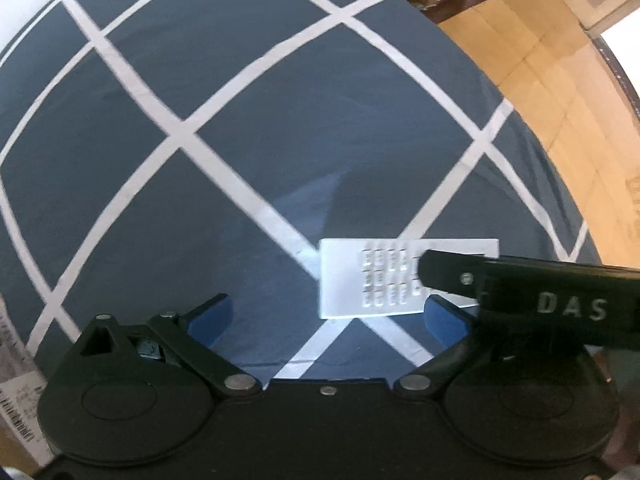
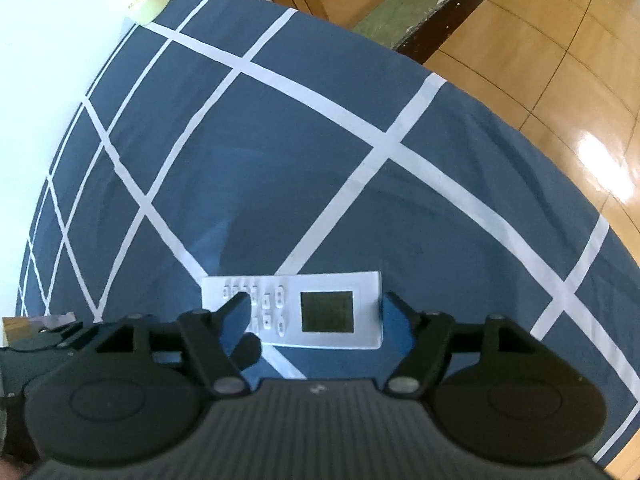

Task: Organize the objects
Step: 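Lift the remote with the right gripper and carry it over the box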

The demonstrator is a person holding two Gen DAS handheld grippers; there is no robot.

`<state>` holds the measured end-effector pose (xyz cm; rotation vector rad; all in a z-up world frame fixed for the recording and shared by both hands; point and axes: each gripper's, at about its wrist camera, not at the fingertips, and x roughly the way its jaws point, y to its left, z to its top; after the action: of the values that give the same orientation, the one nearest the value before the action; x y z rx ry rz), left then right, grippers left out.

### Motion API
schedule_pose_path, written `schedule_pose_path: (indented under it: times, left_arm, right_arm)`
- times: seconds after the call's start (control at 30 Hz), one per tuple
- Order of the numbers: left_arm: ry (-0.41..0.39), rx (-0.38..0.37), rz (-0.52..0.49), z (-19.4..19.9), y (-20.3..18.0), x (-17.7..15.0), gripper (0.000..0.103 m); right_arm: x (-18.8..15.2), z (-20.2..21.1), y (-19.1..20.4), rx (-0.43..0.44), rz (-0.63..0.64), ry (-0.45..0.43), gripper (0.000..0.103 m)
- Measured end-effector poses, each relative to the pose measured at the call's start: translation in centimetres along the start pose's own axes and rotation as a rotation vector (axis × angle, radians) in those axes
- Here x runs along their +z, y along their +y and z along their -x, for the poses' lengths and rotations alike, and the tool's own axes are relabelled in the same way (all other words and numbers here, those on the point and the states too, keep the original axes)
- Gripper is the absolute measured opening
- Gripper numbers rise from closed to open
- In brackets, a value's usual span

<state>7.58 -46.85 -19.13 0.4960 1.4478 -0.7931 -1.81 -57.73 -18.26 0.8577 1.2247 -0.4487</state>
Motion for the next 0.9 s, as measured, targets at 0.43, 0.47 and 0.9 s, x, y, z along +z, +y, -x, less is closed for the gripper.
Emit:
schedule_pose_path:
  times: [0.43, 0.47, 0.9]
  left_arm:
    - [0.012, -0.033, -0.028, -1.6, -1.4, 1.1, 0.092]
    - [0.012, -0.035, -0.031, -1.6, -1.4, 1.1, 0.090]
    - [0.010, -0.063, -0.015, 0.5, -0.4, 0.1, 0.073]
  right_arm:
    - [0.9, -1.2, 0.5, -0.021, 0.047, 0.033, 0.071]
    - [1.0, -1.3, 0.6, -0.026, 0.052, 0.036, 0.070]
    - [0.8, -1.3, 0.9, -0.018, 0.077, 0.043, 0.066]
